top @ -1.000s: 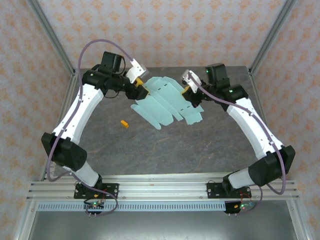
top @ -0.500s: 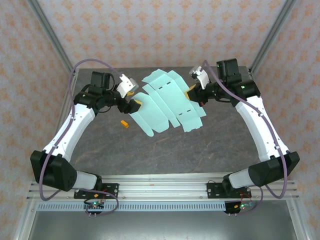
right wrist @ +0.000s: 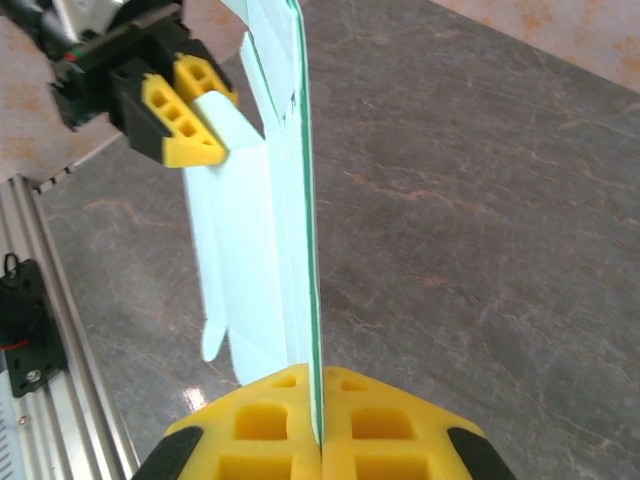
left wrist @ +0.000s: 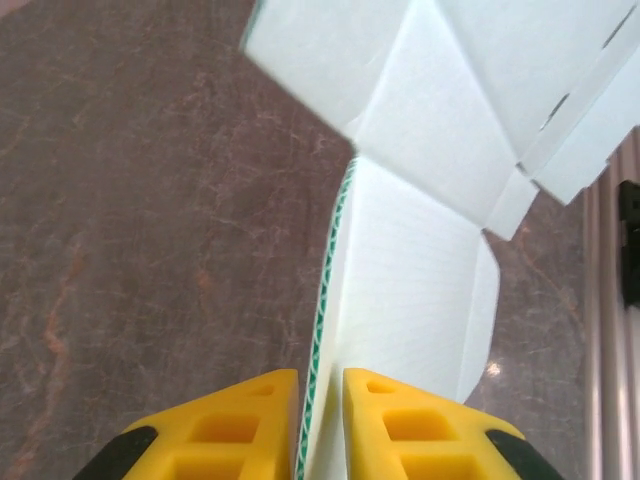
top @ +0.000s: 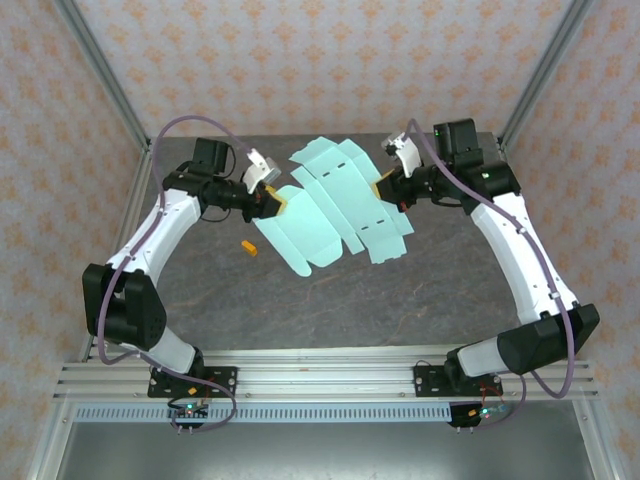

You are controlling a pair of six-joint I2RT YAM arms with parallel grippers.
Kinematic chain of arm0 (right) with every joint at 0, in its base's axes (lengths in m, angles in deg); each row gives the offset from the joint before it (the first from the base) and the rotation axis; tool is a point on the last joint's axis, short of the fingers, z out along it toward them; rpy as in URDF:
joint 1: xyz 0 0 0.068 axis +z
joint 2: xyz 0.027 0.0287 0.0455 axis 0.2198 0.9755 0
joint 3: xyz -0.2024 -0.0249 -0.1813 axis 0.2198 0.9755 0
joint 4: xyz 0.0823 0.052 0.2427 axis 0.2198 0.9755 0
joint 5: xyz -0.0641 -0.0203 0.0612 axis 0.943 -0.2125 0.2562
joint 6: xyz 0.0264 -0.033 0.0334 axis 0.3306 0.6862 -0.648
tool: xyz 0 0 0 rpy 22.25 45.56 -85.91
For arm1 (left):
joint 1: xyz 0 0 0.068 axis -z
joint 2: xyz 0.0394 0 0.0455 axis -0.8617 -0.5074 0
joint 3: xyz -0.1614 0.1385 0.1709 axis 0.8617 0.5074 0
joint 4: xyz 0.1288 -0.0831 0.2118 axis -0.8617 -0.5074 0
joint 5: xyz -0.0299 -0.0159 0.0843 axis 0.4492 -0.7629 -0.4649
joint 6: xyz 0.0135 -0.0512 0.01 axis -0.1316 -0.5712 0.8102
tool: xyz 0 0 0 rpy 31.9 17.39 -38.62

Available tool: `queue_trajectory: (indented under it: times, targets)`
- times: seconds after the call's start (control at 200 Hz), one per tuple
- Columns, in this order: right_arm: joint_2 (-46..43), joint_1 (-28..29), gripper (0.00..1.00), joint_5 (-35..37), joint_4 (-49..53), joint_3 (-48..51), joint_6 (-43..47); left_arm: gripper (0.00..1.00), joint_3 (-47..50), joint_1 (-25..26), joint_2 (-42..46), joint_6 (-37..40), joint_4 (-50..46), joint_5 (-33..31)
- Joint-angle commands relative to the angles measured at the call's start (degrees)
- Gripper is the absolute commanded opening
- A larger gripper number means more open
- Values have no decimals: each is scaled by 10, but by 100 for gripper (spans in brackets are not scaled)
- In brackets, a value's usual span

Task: Fold the paper box

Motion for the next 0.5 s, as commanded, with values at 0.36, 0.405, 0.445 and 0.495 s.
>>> queue_trajectory:
  times: [0.36, 0.405, 0.445, 0.495]
  targets:
    - [28, 66, 0, 256, -83, 90, -30, 14, 187, 55, 49, -324, 200, -120]
    - [43, 69, 0, 265, -87, 92, -26, 14, 203, 58, 51, -340, 213, -136]
    - [58, 70, 0, 269, -90, 92, -23, 14, 215, 62, 52, -352, 219, -150]
    - [75, 74, 0, 279, -95, 89, -18, 14, 229, 66, 52, -365, 230, -168]
